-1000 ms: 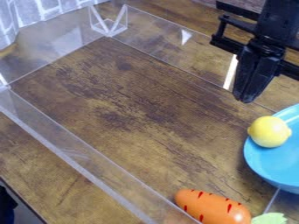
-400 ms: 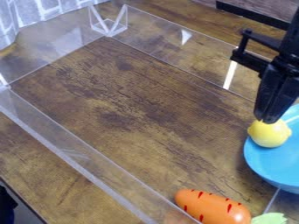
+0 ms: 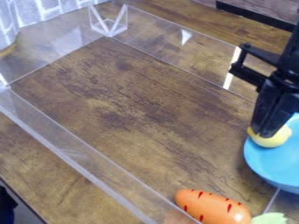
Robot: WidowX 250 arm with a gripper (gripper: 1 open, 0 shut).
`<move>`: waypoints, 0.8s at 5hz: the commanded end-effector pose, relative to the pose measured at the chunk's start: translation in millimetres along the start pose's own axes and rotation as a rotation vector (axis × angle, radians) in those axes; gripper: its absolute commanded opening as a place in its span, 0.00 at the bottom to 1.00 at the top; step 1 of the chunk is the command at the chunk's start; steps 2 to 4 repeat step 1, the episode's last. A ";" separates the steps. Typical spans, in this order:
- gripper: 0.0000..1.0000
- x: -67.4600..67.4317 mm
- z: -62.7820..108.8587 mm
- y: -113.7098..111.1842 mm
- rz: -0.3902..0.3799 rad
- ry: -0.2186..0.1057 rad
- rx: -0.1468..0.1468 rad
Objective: Put the purple eggplant on the blue tray
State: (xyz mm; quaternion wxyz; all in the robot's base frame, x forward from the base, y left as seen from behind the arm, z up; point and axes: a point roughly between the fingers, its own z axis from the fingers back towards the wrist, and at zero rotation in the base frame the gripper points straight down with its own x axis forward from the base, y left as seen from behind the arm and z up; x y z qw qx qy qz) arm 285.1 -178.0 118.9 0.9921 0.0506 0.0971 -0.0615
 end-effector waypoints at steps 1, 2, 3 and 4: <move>0.00 -7.7 22.1 1.0 -0.010 -0.077 -0.025; 0.00 -7.7 22.1 1.0 -0.010 -0.077 -0.025; 0.00 -7.7 22.1 1.0 -0.010 -0.077 -0.025; 0.00 -7.7 22.1 1.0 -0.010 -0.077 -0.025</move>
